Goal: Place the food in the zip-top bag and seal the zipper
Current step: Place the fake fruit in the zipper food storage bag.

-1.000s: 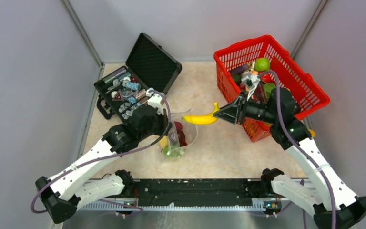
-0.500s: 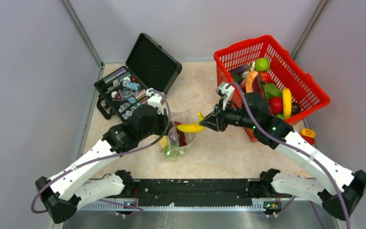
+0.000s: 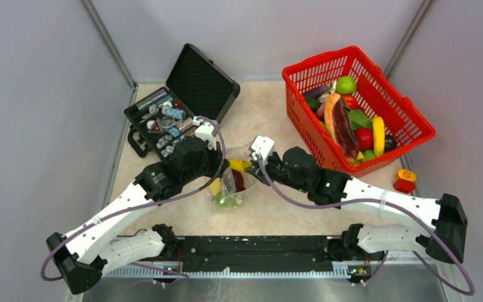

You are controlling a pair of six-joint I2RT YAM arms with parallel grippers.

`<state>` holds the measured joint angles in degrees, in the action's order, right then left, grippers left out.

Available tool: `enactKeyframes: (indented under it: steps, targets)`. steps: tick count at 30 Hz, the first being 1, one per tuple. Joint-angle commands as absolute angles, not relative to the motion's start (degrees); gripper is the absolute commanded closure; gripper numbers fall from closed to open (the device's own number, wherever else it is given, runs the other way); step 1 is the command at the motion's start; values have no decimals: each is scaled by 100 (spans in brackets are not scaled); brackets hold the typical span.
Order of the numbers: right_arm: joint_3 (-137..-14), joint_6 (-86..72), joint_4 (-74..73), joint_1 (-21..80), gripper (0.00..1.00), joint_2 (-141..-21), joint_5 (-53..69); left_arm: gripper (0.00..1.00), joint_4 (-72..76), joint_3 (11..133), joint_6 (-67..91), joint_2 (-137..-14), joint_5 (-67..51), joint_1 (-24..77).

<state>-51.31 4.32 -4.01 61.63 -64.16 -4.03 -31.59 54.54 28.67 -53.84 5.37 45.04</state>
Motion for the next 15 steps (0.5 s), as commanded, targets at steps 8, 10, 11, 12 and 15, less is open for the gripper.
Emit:
enactKeyframes:
  steps: [8,10,11,12,15]
  targets:
    - [-4719,2033,1412,6424,87,-6782,-1040,100,-3043,5757,2900,-5257,525,4504]
    - [-4751,2058,1424,6418,87,-6889,-1053,100,-3050,5765,2909,-5235,527,4500]
    - [-4769,2049,1445,6422,86,-6945,-1084,100,-3042,5770,2909,-5230,526,4499]
    - [-4791,2036,1462,6423,83,-7005,-1092,100,-3041,5780,2909,-5225,527,4500]
    - [-4837,1966,1447,6425,66,-7159,-857,100,-3050,5805,2909,-5214,519,4503]
